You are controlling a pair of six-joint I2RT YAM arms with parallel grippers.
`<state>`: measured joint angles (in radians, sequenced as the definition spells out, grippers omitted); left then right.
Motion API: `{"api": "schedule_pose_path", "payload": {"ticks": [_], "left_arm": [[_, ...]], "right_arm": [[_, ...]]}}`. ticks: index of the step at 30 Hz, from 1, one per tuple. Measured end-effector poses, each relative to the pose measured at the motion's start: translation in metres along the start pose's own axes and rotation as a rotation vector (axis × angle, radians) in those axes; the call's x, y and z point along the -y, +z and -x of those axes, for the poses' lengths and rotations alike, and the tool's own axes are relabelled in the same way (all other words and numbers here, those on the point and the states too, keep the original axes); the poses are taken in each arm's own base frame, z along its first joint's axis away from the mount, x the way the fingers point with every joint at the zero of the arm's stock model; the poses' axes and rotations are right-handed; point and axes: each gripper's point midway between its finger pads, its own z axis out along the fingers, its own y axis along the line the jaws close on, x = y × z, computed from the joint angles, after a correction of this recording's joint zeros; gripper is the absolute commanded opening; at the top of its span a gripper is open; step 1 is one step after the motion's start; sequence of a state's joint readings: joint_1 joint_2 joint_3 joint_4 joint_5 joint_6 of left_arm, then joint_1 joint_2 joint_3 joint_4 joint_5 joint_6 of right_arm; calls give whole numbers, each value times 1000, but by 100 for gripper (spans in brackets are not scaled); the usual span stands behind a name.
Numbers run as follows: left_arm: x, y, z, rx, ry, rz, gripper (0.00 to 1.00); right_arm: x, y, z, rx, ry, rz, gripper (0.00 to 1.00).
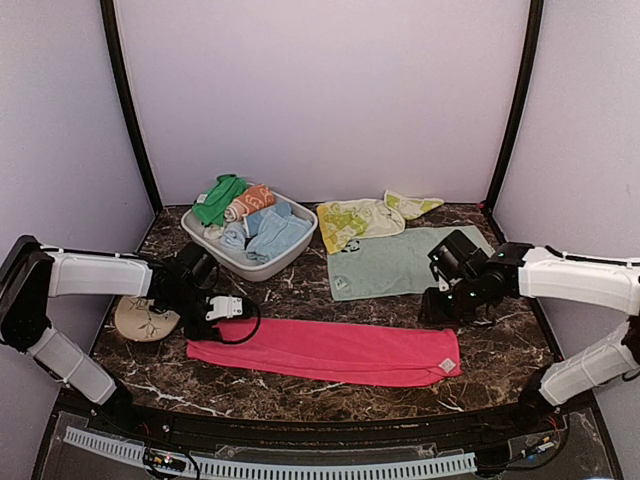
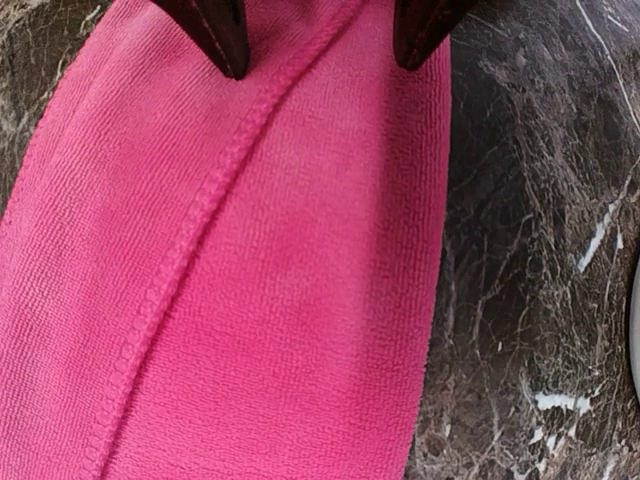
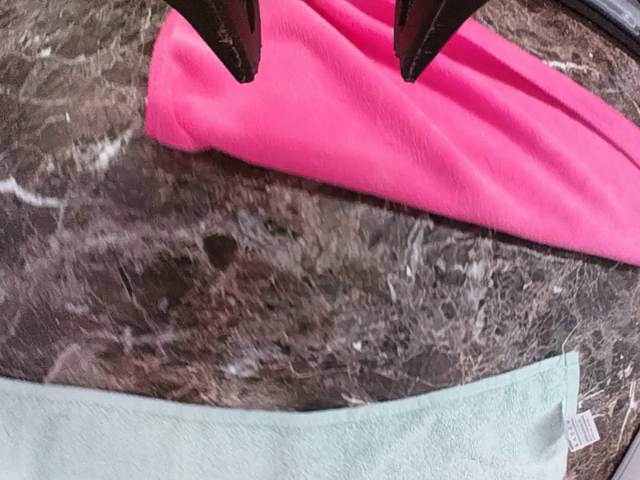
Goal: Roll the towels
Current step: Pick up the towel from the center of the board.
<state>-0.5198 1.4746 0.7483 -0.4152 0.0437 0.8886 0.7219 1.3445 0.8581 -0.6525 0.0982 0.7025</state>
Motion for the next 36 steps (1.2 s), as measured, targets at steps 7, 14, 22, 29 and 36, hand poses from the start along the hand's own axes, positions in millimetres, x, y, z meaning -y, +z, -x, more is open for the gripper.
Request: {"api": "schedule_pose_path", "payload": {"ticks": [7,14,22,29,36], "left_arm": [[-7,-5,-14,-29,-57,-83,51],[-4,-17,-11,-12,-55,-138,48],[-2,-17,-23,-40,-53,-163,42],[3,-11,-30,-62,-55,-179,18],[10,-10,-33,-65,-60,-200,0]], "right_arm": [[22,-36,-56,-33,13,11,50],[34,-42,-90,-113,-10,-31,47],[45,-35,-104,-188,-65,-108,45],[44,-34,-103,-189,-81,-112,44],[42,-34,-101,-173,-84,-103,49]]}}
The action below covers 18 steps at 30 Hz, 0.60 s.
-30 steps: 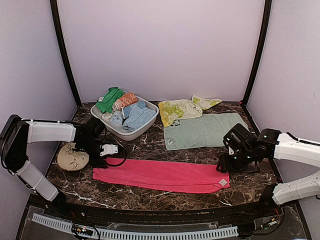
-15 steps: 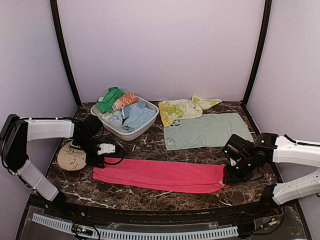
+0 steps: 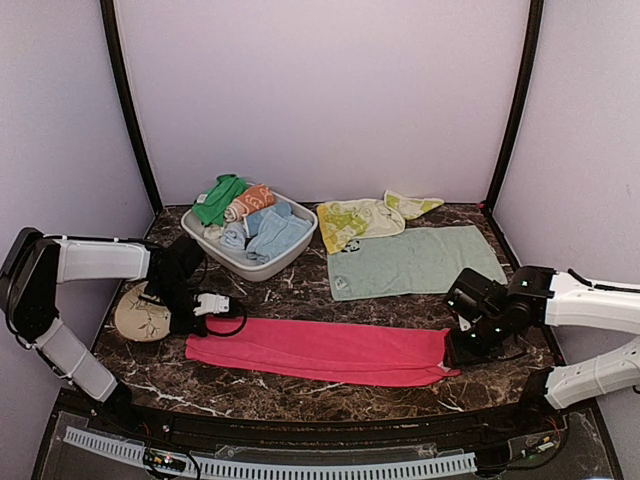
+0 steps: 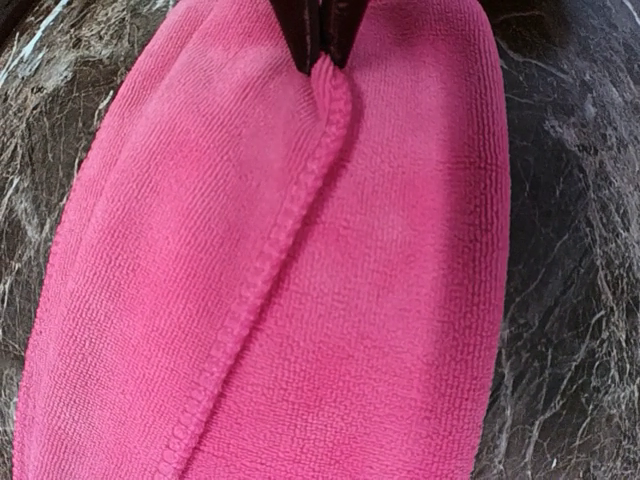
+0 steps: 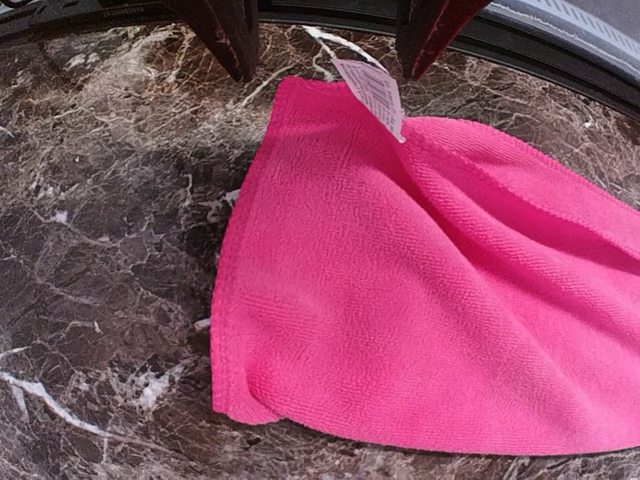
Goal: Roll the towels
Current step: Pick up the towel from the center of the board.
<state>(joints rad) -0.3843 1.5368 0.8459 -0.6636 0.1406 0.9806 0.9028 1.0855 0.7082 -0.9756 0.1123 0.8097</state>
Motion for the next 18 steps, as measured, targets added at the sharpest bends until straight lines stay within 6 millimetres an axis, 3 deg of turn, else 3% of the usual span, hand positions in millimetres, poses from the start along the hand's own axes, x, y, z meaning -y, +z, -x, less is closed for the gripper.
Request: {"api": "schedule_pose_path", "payload": {"ticks": [6,10,18], "left_arm": [[-1,-7,2,15,-8,20,0],[-3,-17,5,34,-15,47,0],[-7,-33,10,63,-19,89,0]], "right_arm": [[-14,-4,-4,20,-69,38,48],[-23,4,-11,7,-115,42,47],[-13,21,-10,12,-131,-48,40]]}}
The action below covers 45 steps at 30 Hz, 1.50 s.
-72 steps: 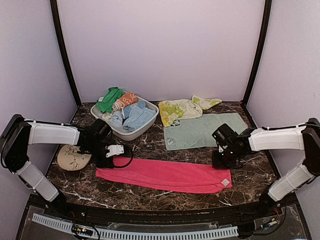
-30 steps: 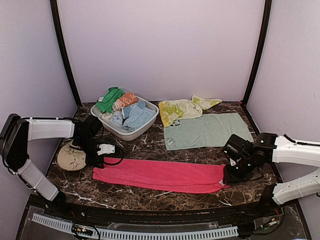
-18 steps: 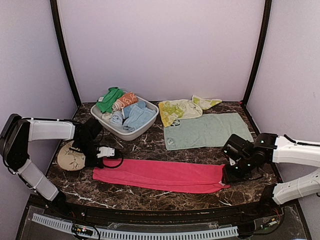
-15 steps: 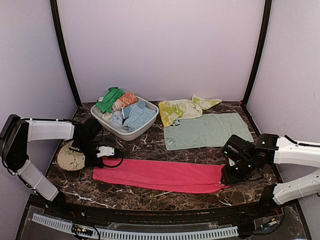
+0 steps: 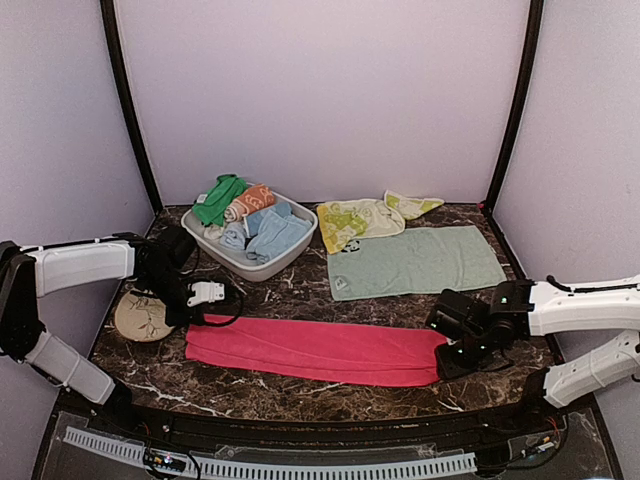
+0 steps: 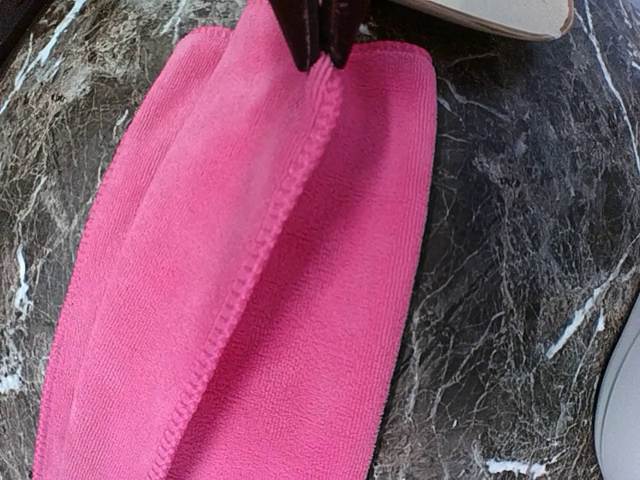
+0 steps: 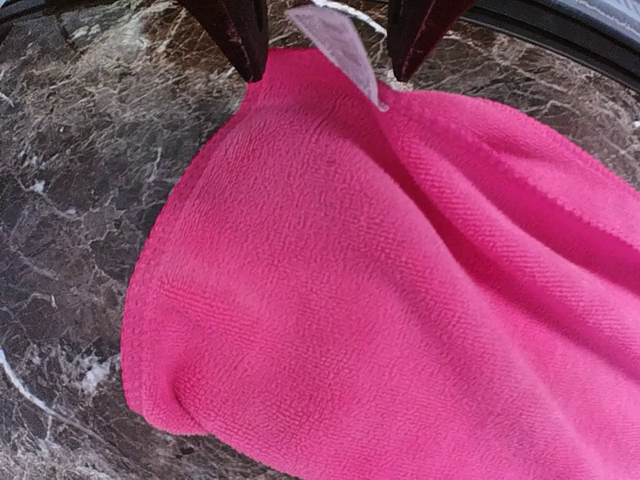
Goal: Roll the towels
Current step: Pick up the towel from the center of the board, then flatten out the towel at the center of the board.
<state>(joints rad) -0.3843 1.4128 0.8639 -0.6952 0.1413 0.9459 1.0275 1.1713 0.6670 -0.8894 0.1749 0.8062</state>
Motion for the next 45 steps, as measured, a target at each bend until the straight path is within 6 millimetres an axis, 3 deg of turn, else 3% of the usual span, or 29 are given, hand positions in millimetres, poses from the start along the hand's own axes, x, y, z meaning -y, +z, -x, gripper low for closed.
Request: {"api": "schedule_pose_path", "payload": {"ticks": [9,13,18,25,34,42,45], "left_arm": [[0,-3,1,7,-6,10,0],[-1,-5,1,10,-6,15,0],[-3,-4,1,9,-10,26,0],[-15,-6,4,13,-24,82,0],[-42,-30,19,73,-57,220,0],[-85,-68,39,151,-91,437,0],[-97,-88,47,186,-96,502,0]], "right_arm": [[6,10,8,17,-14,-77,38],[2,10,8,24,-22,-60,24],[-3,14,3,17,-30,-16,0],[-1,2,5,41,-3,-2,0],[-9,-70,79,285,55,-25,0],[29,-105,136,389,121,-122,0],[33,-127,160,436,117,-128,0]]}}
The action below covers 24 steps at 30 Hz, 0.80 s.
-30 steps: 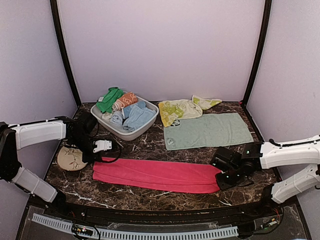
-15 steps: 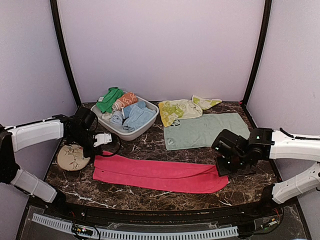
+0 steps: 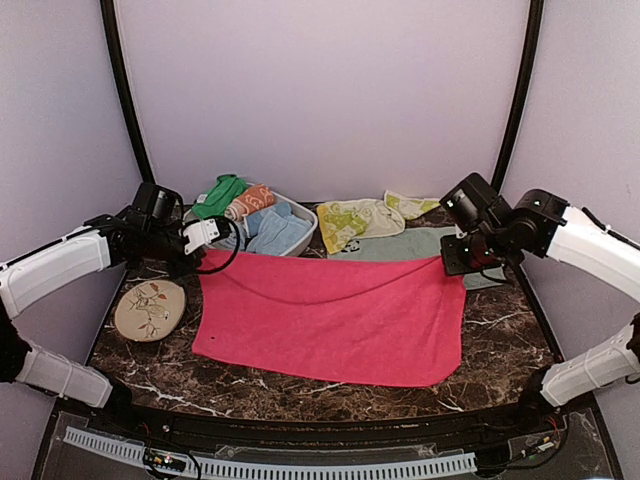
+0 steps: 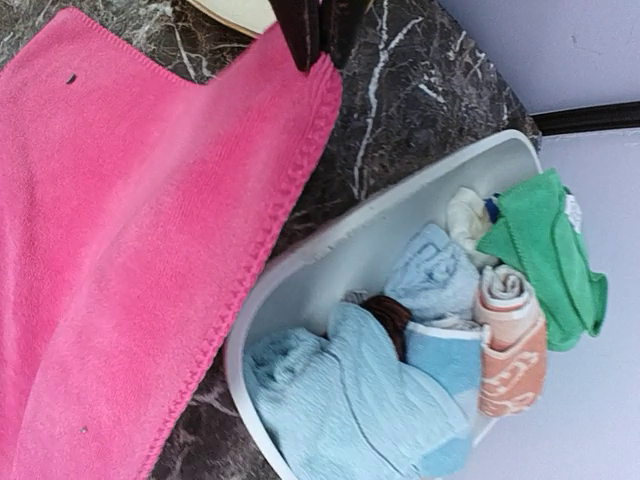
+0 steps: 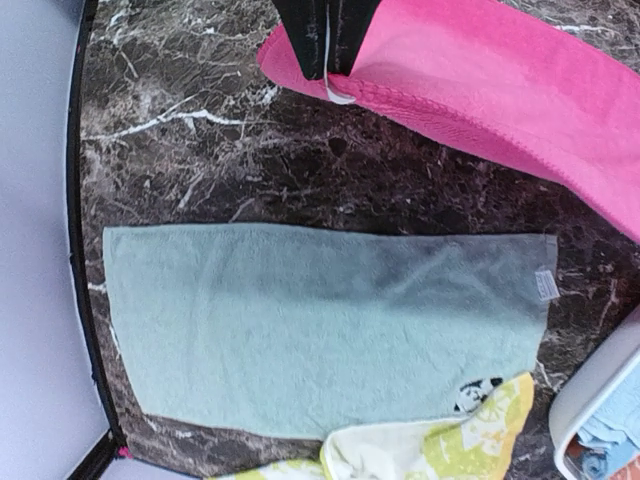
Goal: Roll the towels
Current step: Flatten out the towel at the center of the board.
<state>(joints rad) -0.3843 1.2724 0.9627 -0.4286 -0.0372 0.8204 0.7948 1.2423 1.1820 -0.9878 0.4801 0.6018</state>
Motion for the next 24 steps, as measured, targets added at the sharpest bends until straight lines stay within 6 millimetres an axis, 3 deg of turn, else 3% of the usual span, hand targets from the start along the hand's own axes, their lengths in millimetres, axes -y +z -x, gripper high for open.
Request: {"api": "schedule_pose_path", "payload": {"ticks": [4,7,14,21,24], "left_arm": [[-23,-28,21,66,-9,64,0],[-32,-53,32,117,-13,95,0],[-16,-108,30,182,-12,65,0],[-5,-169,33,274,-8,59,0],[-4,-195,39,321,-12,58,0]], "right_arm": [[-1,-23,30,69,-20,31,0],[4,-38,35,103,-28,52,0],[24,-86,20,141,3,171,0],[27,-108,-4,78,22,269,0],[27,-122,-6,66,35,314,0]]}}
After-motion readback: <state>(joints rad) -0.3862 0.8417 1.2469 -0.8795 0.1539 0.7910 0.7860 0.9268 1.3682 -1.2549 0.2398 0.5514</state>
